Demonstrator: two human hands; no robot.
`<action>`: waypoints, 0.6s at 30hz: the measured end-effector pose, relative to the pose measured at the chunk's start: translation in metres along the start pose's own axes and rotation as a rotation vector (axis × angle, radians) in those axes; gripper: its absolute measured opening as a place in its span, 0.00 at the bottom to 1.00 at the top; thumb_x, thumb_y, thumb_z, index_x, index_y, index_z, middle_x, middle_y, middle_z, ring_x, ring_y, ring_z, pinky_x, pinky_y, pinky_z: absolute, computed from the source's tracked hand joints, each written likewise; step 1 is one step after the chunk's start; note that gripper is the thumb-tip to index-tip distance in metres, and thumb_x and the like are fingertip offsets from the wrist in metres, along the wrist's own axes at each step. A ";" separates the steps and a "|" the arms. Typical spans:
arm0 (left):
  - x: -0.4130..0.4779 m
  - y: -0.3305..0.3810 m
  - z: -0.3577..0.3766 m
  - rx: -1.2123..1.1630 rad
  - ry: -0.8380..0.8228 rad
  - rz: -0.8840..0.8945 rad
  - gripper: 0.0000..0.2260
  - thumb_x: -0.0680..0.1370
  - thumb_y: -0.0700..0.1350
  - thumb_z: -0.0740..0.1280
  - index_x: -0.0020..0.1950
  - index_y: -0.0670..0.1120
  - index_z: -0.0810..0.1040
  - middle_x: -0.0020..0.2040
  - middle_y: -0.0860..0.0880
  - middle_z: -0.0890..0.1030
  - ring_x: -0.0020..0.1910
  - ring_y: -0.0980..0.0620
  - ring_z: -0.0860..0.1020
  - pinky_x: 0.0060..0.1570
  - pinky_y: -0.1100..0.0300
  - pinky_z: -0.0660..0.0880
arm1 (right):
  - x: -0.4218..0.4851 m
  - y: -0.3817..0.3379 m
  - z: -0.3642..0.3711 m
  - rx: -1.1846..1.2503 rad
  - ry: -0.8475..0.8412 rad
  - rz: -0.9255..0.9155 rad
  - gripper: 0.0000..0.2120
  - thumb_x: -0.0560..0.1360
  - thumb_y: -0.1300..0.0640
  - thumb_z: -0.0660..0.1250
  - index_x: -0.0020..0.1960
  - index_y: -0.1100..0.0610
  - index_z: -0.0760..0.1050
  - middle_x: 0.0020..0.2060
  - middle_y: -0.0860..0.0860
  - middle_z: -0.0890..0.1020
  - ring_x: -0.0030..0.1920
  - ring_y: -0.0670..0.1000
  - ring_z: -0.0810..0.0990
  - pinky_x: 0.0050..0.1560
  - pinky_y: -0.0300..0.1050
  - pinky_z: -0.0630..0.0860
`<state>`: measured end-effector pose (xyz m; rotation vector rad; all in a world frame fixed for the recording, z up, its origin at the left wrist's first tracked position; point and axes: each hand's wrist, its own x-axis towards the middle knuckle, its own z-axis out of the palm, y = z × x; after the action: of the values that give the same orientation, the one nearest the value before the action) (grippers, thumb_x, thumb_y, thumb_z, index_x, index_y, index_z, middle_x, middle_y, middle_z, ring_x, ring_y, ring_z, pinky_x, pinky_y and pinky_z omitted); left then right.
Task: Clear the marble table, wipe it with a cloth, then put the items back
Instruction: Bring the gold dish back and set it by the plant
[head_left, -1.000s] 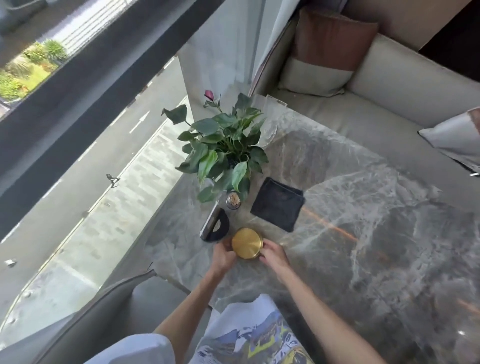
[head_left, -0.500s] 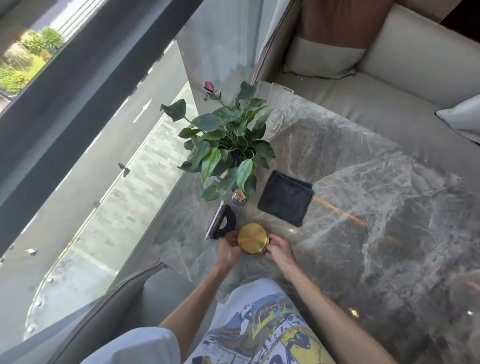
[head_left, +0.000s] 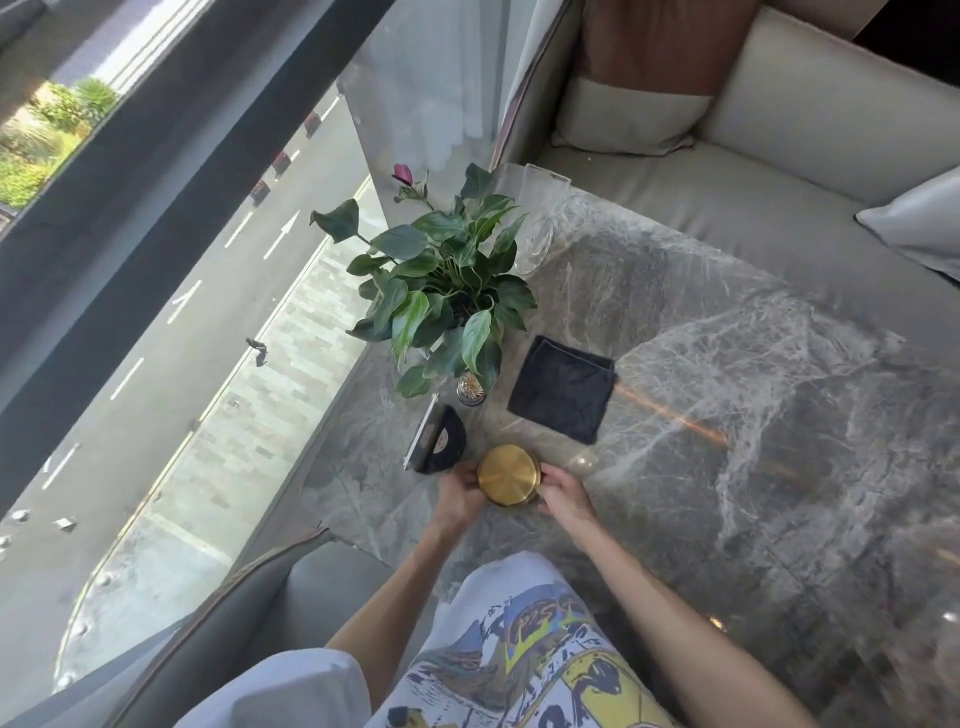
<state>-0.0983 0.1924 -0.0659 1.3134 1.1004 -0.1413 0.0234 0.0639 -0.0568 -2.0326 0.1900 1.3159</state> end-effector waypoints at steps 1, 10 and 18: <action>-0.002 0.003 -0.001 0.018 -0.015 0.018 0.15 0.62 0.36 0.66 0.47 0.40 0.82 0.45 0.40 0.86 0.47 0.46 0.84 0.46 0.44 0.80 | 0.000 0.002 -0.002 -0.030 -0.007 -0.005 0.22 0.75 0.60 0.63 0.68 0.52 0.72 0.59 0.53 0.80 0.55 0.52 0.80 0.60 0.52 0.79; -0.049 0.052 0.002 0.675 0.096 0.059 0.22 0.69 0.44 0.59 0.62 0.41 0.71 0.58 0.38 0.74 0.56 0.36 0.73 0.58 0.46 0.72 | -0.040 0.005 -0.045 -0.327 0.074 -0.241 0.20 0.79 0.53 0.61 0.71 0.54 0.69 0.68 0.53 0.75 0.67 0.53 0.73 0.67 0.46 0.69; -0.095 0.064 0.103 1.227 -0.023 0.304 0.25 0.78 0.57 0.56 0.74 0.50 0.61 0.76 0.45 0.59 0.76 0.38 0.54 0.72 0.34 0.48 | -0.084 0.084 -0.131 -0.819 0.347 -0.537 0.35 0.75 0.32 0.53 0.77 0.48 0.59 0.76 0.52 0.63 0.77 0.56 0.57 0.75 0.57 0.56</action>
<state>-0.0485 0.0831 0.0315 2.5305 0.7408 -0.6724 0.0421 -0.1003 0.0065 -2.6983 -0.8168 0.7332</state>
